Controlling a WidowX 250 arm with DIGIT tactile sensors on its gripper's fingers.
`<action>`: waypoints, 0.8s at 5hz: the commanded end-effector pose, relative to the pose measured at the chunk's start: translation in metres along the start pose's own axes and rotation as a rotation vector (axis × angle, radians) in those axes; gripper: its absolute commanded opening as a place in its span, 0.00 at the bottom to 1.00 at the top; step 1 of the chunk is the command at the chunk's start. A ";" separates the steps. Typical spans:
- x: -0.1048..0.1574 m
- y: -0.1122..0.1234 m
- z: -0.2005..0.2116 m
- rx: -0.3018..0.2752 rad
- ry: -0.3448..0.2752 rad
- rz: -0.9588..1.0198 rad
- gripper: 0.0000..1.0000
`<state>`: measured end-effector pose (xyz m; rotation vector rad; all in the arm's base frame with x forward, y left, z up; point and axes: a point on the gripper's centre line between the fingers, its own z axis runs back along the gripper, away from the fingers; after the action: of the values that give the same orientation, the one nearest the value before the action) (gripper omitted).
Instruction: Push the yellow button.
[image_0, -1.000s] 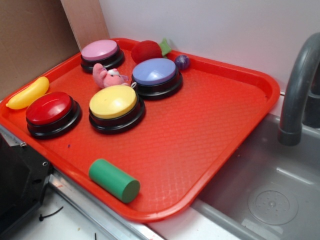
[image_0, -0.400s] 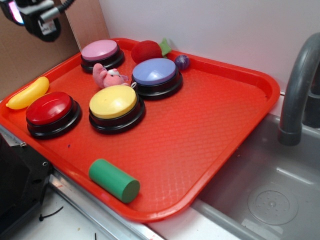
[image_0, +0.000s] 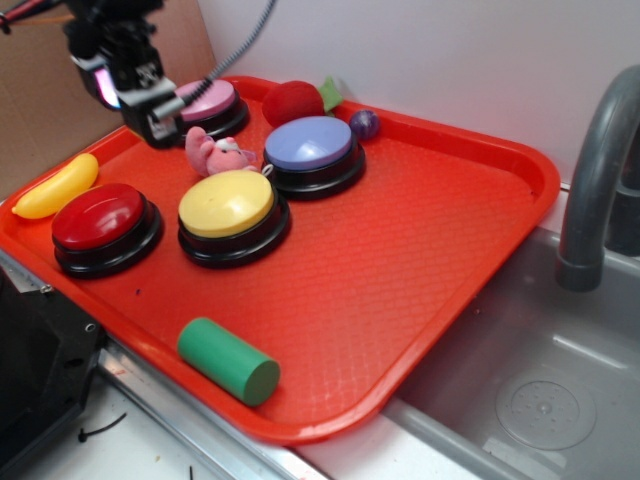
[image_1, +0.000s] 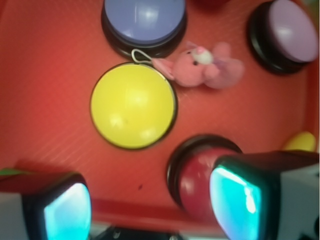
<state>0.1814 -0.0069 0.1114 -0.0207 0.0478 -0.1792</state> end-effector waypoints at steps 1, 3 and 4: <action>0.023 0.010 -0.042 0.013 0.052 -0.022 1.00; 0.028 -0.003 -0.070 0.036 0.063 -0.055 1.00; 0.026 -0.006 -0.065 0.033 0.064 -0.060 1.00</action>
<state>0.2016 -0.0160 0.0483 0.0141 0.1235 -0.2546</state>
